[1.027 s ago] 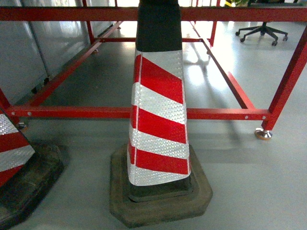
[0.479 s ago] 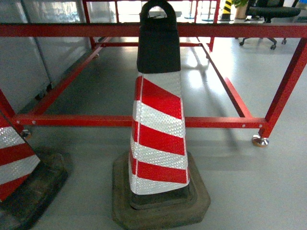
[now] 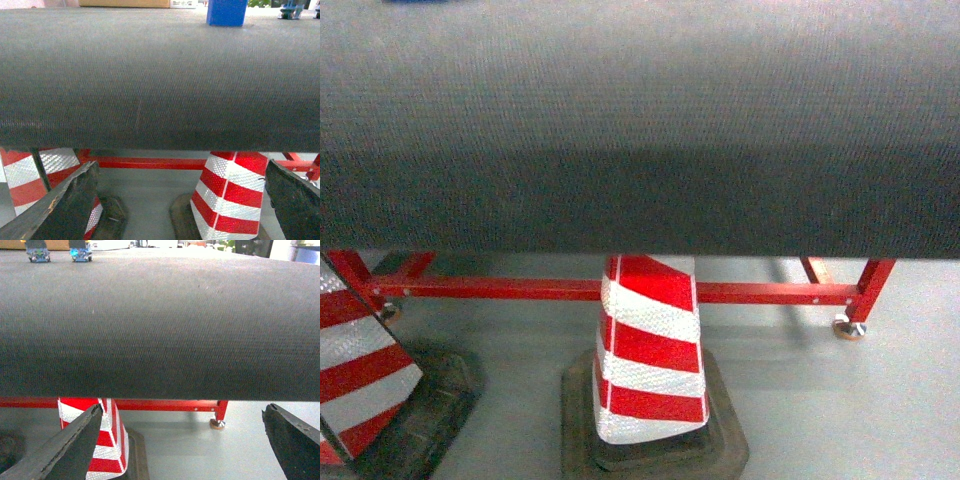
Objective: Pick blue part to blue bin on bottom shelf
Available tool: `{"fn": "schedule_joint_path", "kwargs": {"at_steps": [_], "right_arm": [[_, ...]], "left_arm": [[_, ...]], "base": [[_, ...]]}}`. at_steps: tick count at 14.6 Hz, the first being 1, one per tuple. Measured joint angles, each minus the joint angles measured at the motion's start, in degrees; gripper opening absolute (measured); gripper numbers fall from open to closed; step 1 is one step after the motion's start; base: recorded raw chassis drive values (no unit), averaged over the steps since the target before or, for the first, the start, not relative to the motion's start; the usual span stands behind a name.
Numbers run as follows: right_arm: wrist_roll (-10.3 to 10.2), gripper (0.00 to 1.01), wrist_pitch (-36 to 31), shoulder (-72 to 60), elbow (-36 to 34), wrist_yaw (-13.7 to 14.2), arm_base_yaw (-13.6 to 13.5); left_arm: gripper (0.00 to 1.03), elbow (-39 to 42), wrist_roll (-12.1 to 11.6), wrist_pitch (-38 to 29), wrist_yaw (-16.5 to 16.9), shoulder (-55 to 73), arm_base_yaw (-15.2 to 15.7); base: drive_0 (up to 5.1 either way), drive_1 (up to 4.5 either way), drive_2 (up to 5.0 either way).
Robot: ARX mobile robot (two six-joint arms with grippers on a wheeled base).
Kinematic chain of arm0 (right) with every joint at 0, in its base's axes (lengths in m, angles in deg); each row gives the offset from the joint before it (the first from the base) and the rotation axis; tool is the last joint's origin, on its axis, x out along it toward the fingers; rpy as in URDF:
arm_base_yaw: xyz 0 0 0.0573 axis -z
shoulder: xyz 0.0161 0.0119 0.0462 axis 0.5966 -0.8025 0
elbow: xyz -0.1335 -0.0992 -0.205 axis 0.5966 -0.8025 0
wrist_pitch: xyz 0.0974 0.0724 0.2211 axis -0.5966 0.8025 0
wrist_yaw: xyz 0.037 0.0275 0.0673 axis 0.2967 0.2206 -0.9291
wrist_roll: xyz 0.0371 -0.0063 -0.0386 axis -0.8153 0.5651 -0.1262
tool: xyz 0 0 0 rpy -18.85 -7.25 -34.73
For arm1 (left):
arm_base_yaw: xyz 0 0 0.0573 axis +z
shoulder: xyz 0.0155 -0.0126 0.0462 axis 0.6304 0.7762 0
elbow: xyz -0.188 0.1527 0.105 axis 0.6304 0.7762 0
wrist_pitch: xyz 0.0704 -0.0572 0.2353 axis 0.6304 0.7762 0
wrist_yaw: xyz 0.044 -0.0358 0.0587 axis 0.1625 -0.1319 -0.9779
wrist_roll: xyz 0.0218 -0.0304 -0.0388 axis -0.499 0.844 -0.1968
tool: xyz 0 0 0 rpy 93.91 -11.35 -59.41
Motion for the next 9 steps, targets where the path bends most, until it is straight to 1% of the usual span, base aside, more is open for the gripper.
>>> {"fn": "schedule_joint_path", "kwargs": {"at_steps": [9], "right_arm": [[0.1,0.98,0.1,0.0,0.0,-0.1,0.0]], "left_arm": [[0.98,0.0,-0.1,0.0,0.0,0.0,0.0]], "base": [[0.0,0.00,0.0]]}}
